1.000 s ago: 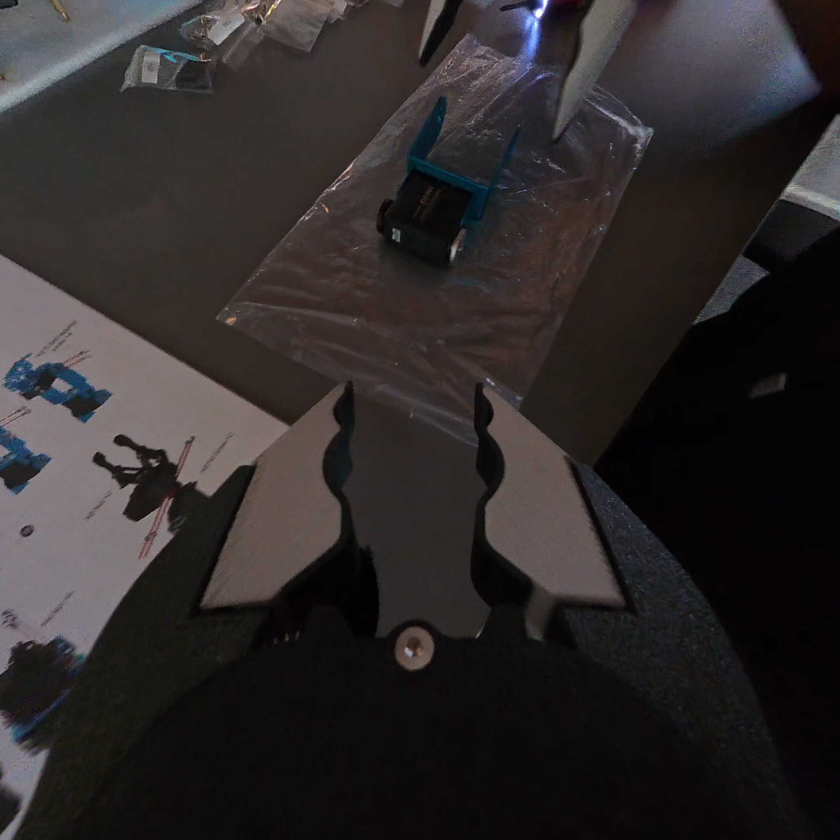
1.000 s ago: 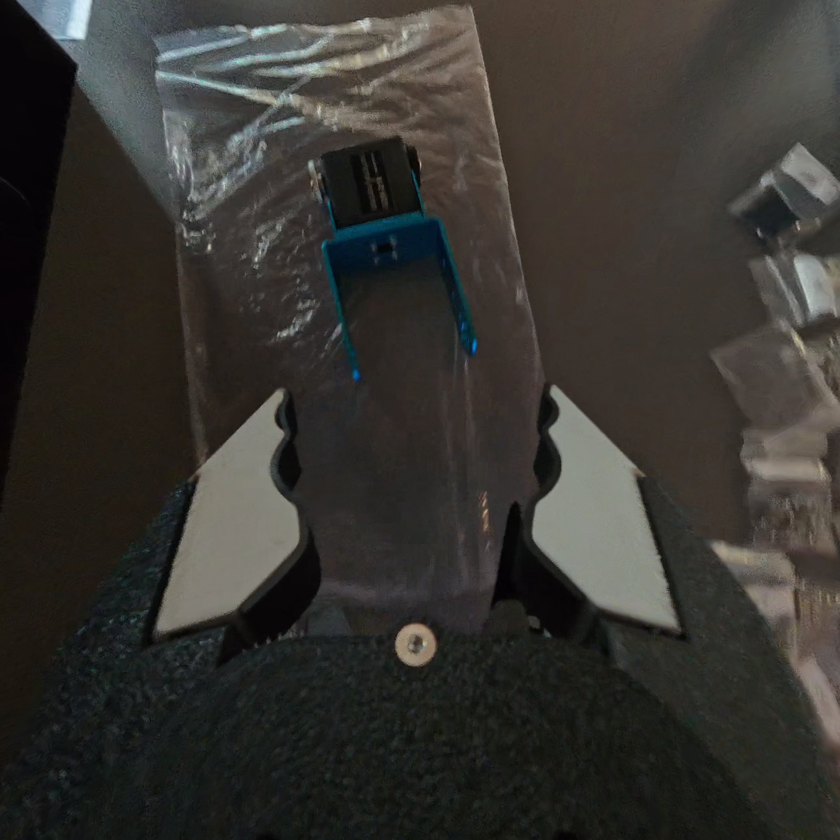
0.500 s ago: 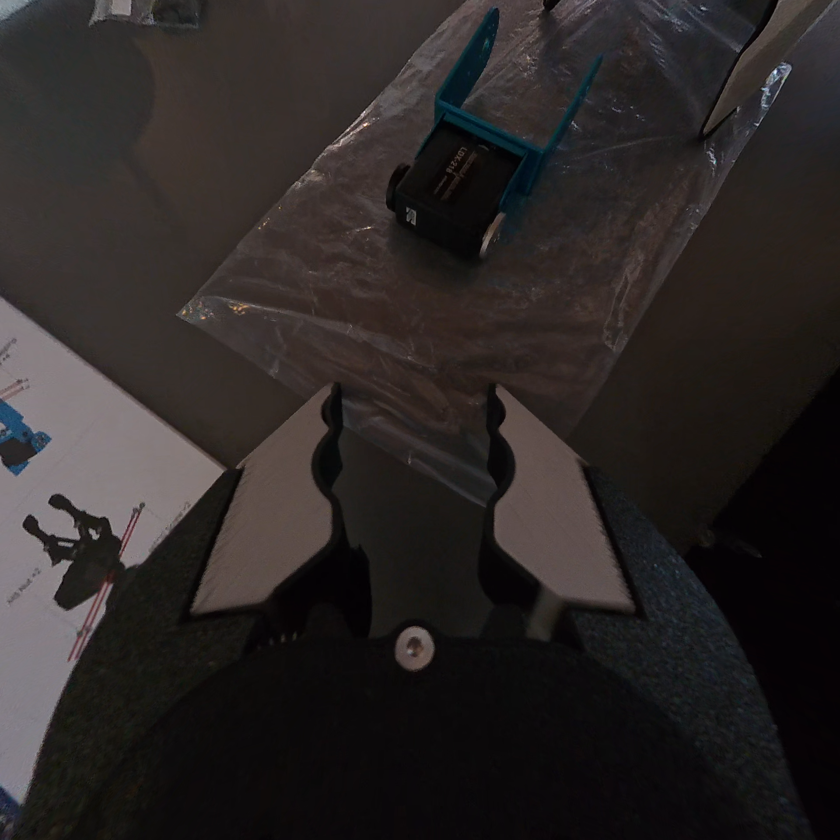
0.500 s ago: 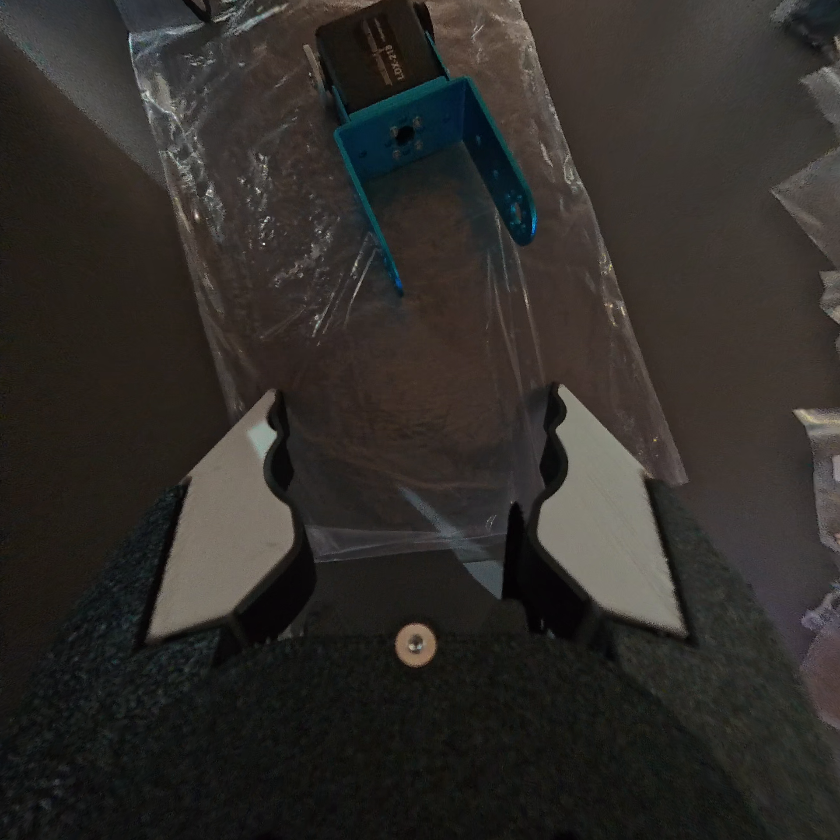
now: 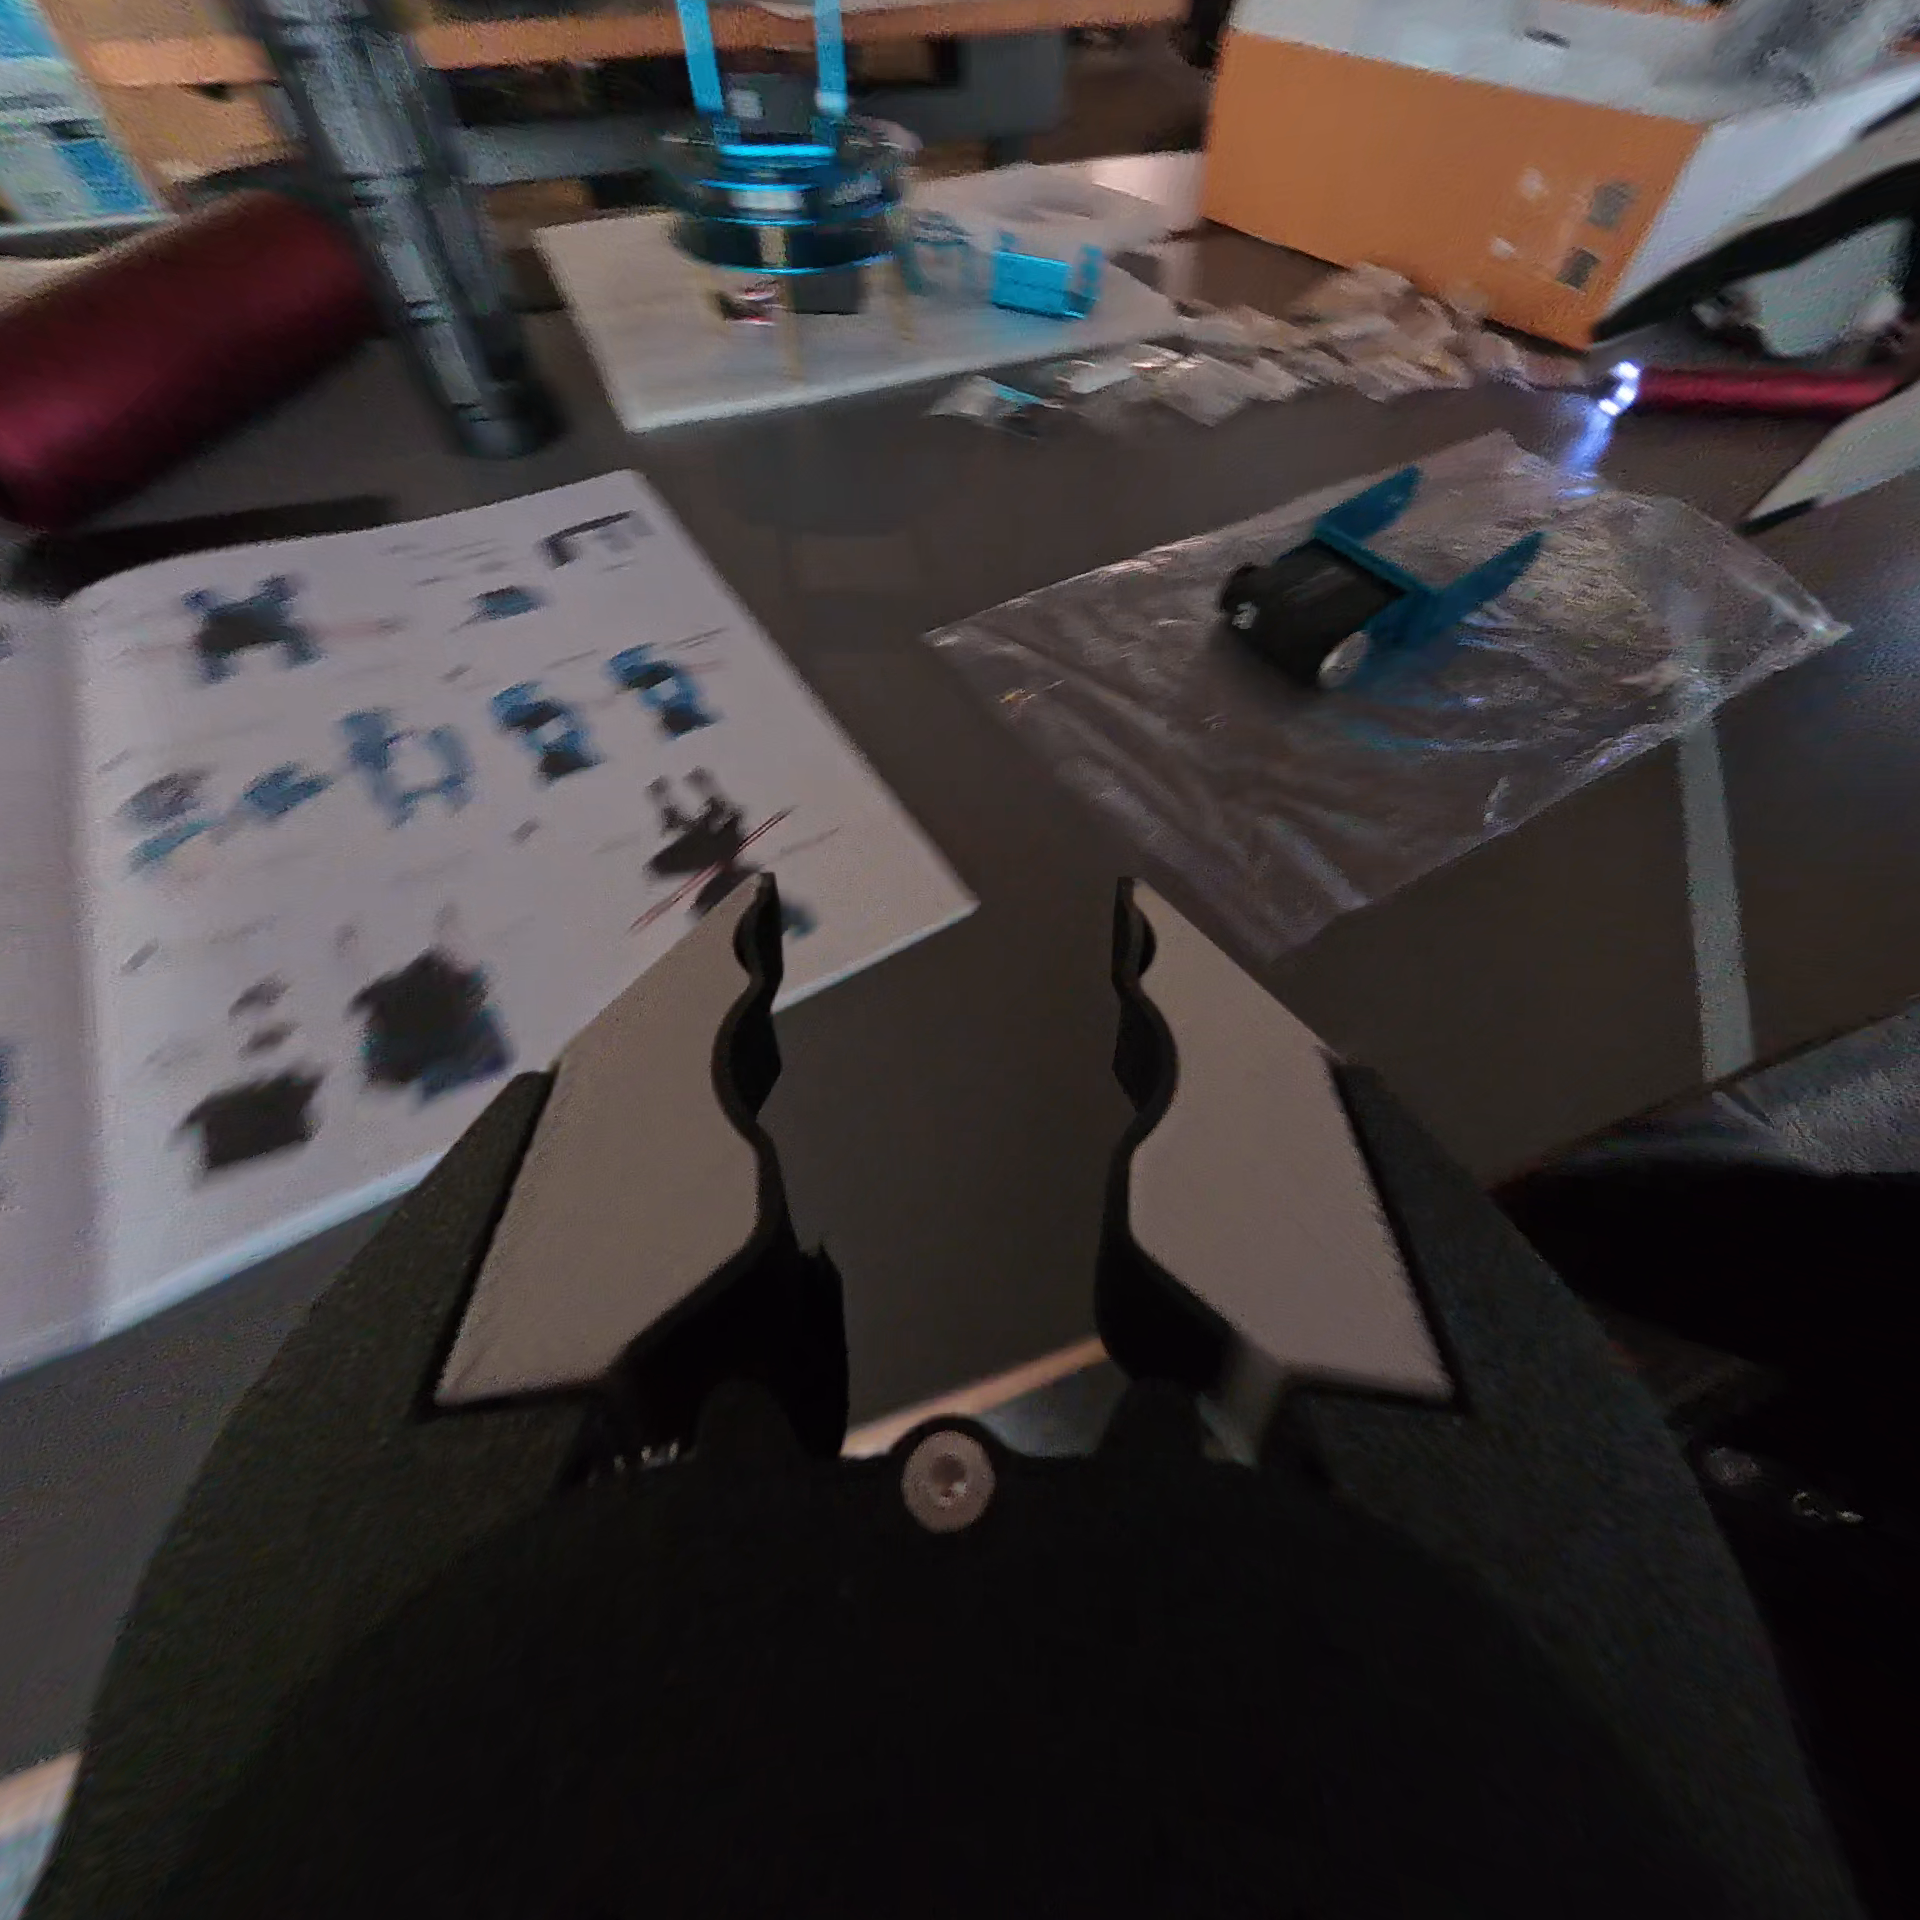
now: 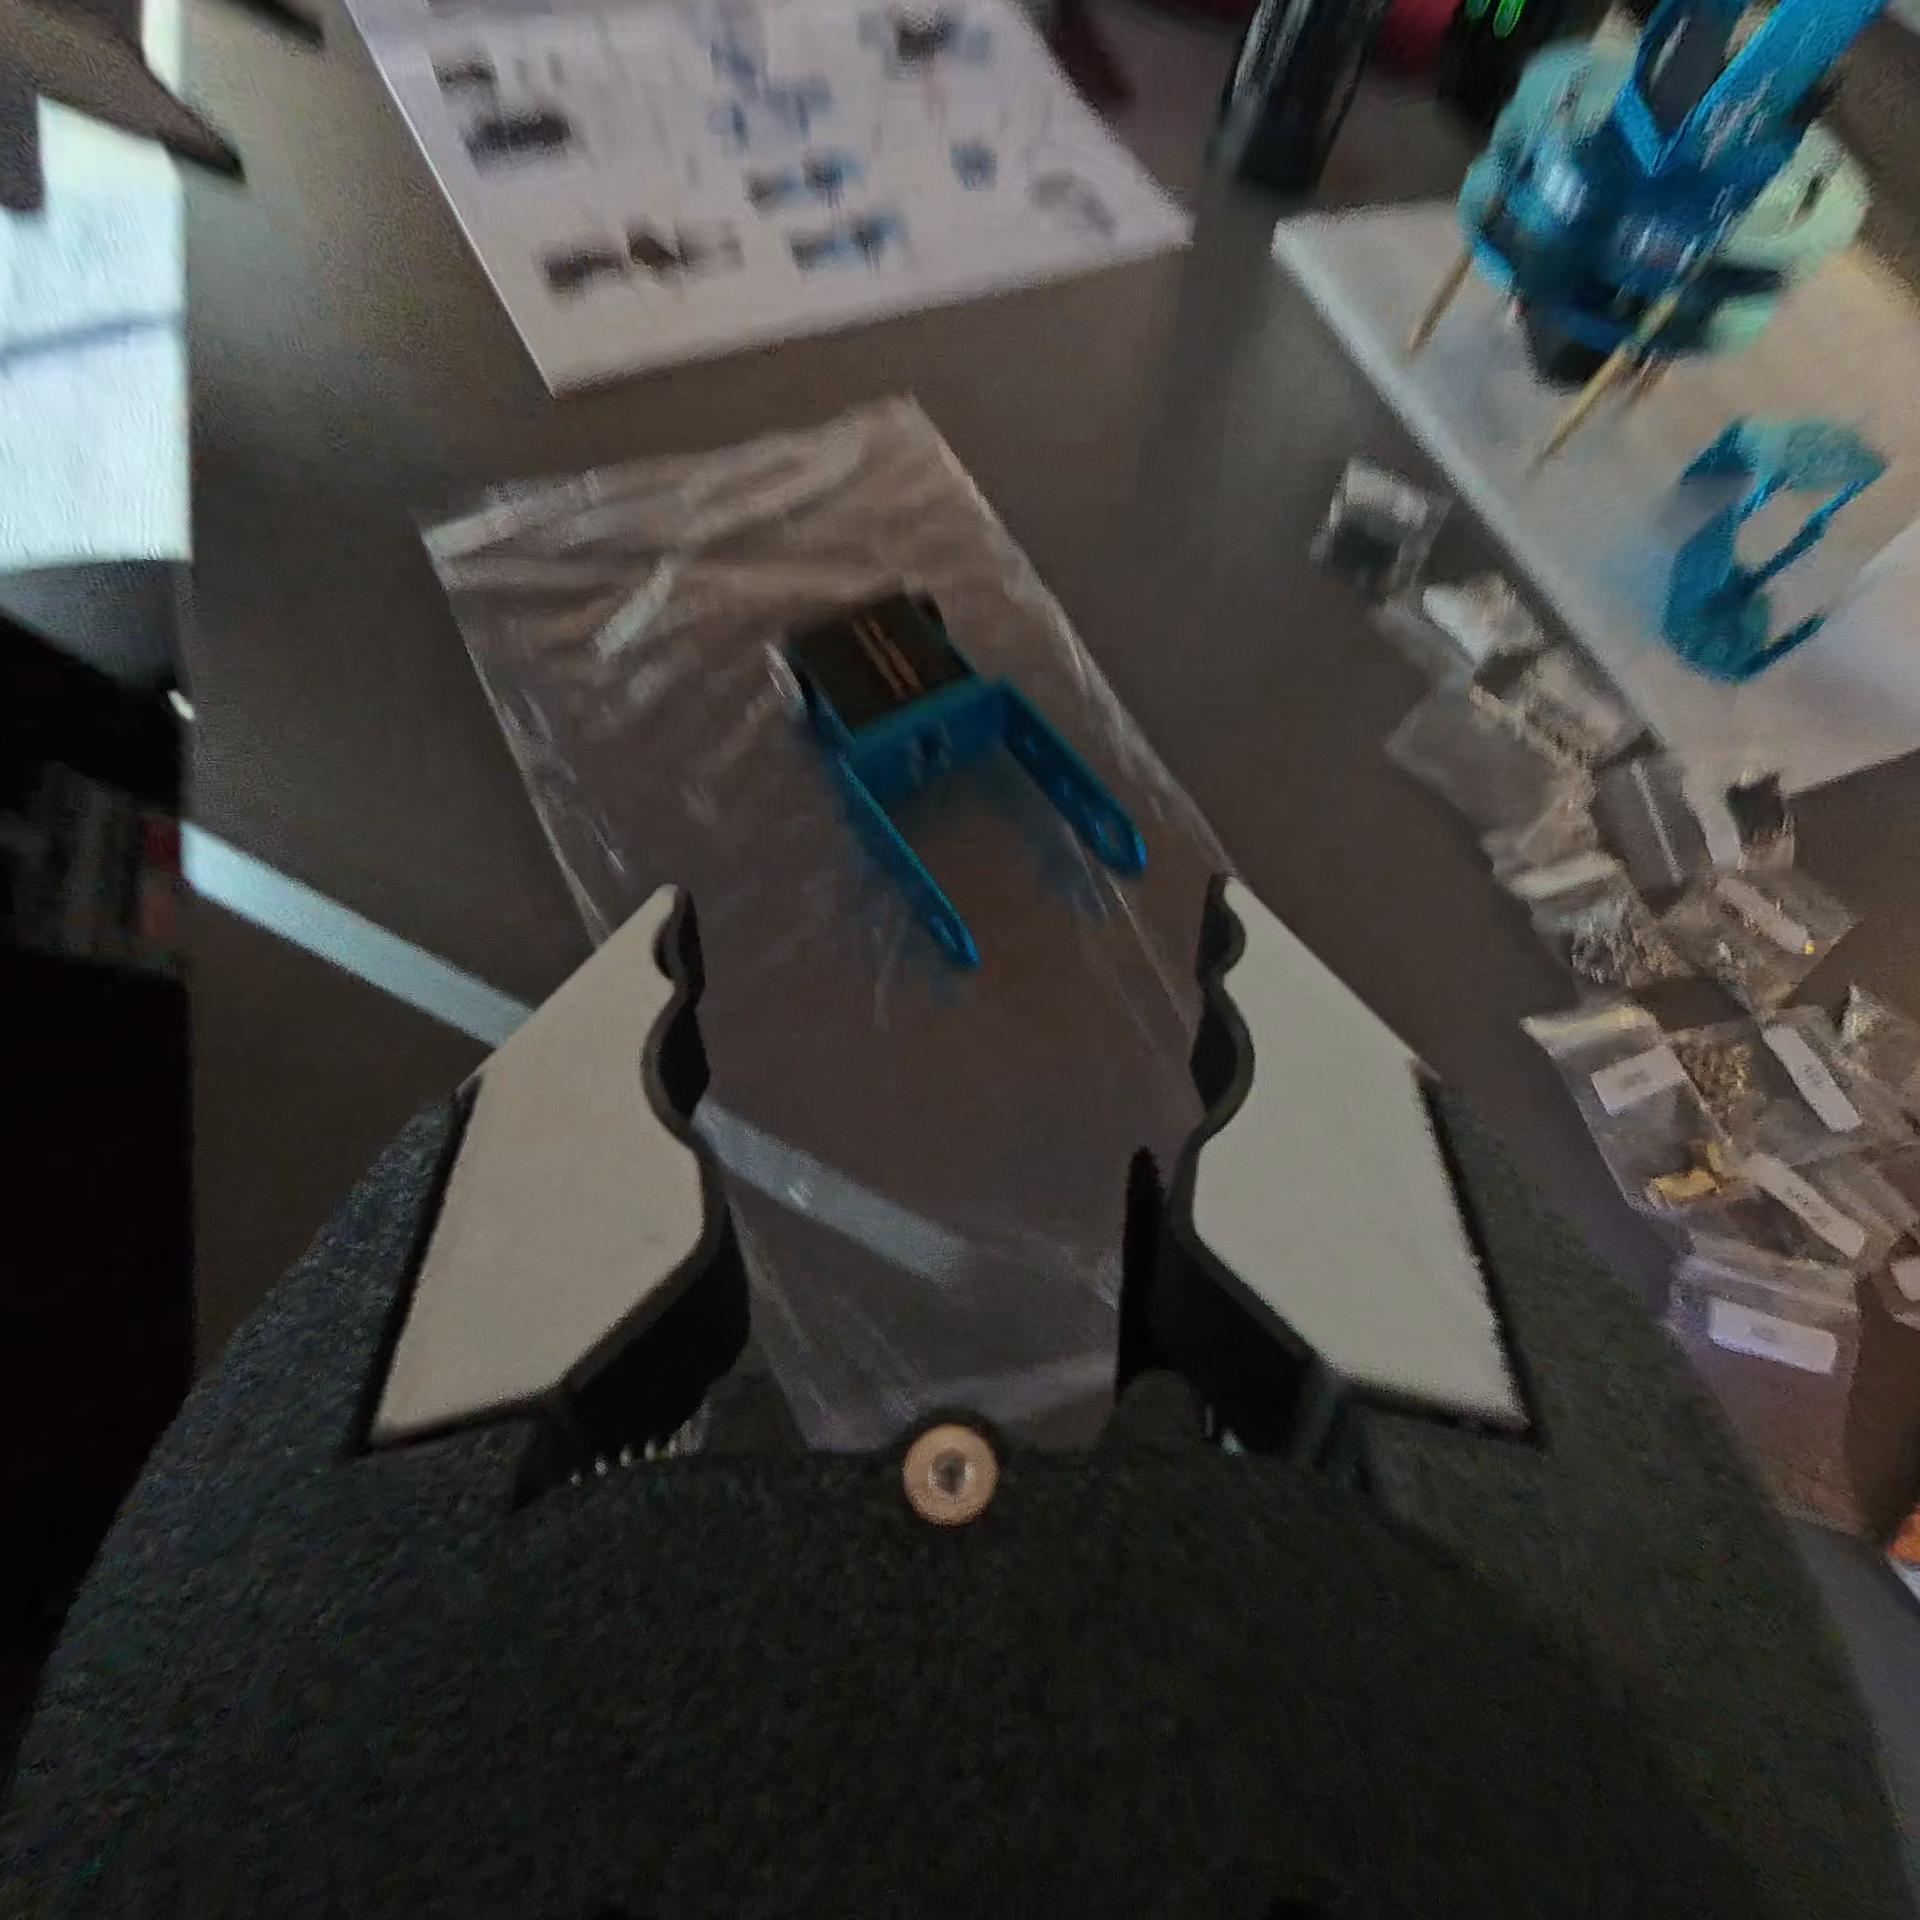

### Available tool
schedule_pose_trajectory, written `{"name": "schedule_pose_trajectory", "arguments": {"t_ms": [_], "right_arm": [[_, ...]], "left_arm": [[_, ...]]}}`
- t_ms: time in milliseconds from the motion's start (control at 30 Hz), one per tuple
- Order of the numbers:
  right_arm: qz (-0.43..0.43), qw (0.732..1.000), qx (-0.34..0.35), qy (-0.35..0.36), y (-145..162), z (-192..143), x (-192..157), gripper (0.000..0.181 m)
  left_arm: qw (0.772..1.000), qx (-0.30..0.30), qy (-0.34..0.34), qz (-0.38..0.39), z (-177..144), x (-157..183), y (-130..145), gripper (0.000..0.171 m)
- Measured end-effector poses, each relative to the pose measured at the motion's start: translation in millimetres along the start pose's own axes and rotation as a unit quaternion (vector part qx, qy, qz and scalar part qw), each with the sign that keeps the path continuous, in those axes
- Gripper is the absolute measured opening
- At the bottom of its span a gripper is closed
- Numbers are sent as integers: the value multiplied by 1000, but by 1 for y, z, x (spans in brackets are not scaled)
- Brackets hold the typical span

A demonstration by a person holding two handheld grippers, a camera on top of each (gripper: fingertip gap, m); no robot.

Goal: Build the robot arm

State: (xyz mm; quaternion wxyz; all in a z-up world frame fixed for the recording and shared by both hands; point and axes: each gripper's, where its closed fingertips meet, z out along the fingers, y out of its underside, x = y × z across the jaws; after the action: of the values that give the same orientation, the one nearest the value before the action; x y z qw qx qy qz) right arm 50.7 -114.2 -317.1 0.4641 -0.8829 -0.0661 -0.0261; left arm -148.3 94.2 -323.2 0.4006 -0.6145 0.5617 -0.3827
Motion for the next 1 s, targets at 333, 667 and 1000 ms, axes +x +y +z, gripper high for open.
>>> {"name": "schedule_pose_trajectory", "arguments": {"t_ms": [333,667,1000], "right_arm": [[44,967,211,-139,-136,44,-210,76],[-28,934,132,-332,-119,112,-426,75],[-57,895,92,-433,-86,118,-548,74]], "left_arm": [[967,19,-225,-121,-157,-88,114,63],[894,15,-371,-250,-339,-46,254,63],[819,-24,-472,-326,-480,63,365,59]]}}
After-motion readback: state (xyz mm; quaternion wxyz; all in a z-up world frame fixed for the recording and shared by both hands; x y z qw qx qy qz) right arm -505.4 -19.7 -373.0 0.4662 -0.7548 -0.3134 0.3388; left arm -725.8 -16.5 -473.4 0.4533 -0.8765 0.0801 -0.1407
